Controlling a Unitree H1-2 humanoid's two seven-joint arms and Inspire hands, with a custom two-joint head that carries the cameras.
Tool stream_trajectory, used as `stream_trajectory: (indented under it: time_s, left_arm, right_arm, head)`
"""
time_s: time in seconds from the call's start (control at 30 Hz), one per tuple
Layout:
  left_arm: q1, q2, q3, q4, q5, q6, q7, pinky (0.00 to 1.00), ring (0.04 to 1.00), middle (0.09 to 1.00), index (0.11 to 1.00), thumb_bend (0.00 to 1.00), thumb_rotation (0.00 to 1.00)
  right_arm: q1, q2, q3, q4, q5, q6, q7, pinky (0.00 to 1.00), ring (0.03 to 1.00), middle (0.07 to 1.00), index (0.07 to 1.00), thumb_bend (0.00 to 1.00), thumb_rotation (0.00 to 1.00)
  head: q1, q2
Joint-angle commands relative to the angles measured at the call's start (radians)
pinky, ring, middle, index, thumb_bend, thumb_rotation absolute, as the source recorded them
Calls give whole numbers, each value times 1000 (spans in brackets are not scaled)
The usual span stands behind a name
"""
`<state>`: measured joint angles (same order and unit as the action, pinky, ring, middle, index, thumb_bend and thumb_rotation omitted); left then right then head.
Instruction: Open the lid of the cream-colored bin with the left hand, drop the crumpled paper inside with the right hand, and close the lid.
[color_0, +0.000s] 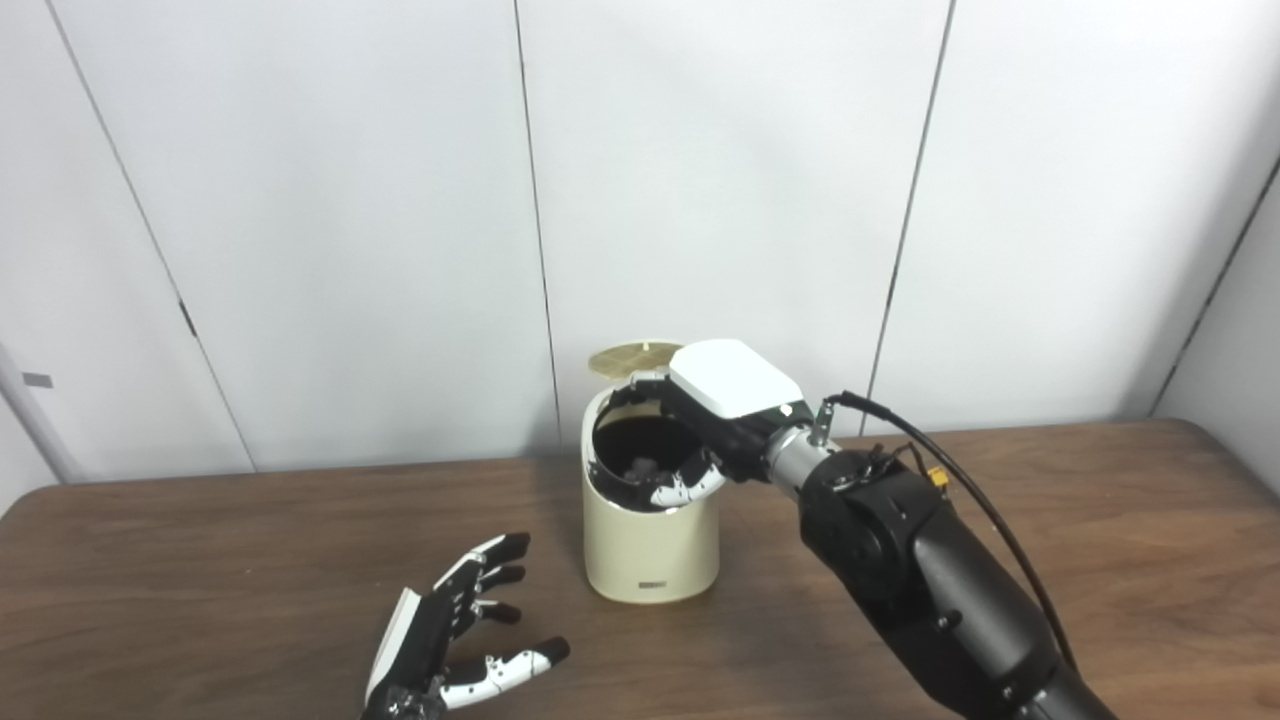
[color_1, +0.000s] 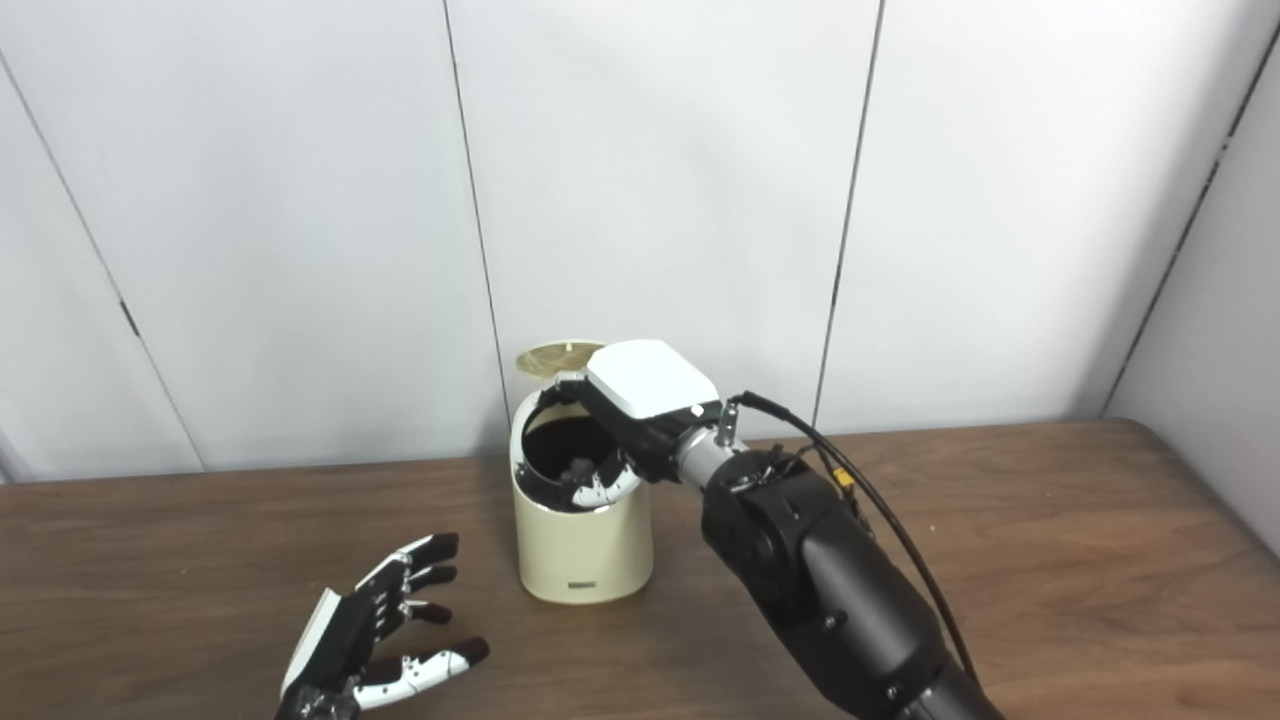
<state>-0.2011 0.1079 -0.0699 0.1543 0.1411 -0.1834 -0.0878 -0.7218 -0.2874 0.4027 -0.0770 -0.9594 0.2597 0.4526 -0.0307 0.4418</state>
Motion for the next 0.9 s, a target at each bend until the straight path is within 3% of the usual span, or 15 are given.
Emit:
stream_trajectory:
  time_s: [0.0, 0.33, 0.53, 0.6, 0.7, 0.87]
  left_arm:
    - [-34, 6, 4, -21, -6, -40, 8, 643, 809, 854, 867, 781, 126]
    - [-36, 4, 1, -19, 0, -38, 10, 646, 812, 858, 868, 773, 124]
    - [-38, 5, 2, -11, -4, -48, 10, 639, 802, 853, 868, 776, 119]
    - [-38, 5, 4, -10, -11, -47, 7, 648, 805, 854, 869, 776, 116]
    - [-37, 6, 4, -14, -8, -42, 7, 658, 811, 857, 871, 774, 118]
    - [-37, 6, 4, -16, -4, -40, 9, 645, 808, 857, 871, 776, 122]
  right_arm:
    - [-19, -17, -16, -24, -8, -4, -1, 475, 705, 801, 776, 921, 258]
    - [-2, -19, -29, -28, 4, -24, -30, 471, 693, 784, 761, 897, 243]
    - [42, 13, -104, -48, 66, -89, -197, 343, 464, 590, 622, 763, 54]
    - [54, 20, -121, -55, 66, -99, -239, 319, 431, 514, 611, 613, 14]
    - [71, 25, -145, -67, 65, -106, -294, 321, 432, 471, 551, 538, 4]
    - [105, 20, -193, -99, 77, -113, -366, 268, 379, 472, 522, 524, 2]
  head:
    - [-1, 0]
    - [0, -4]
    - [1, -6]
    - [1, -6]
    - [-2, -7]
    - [-3, -7]
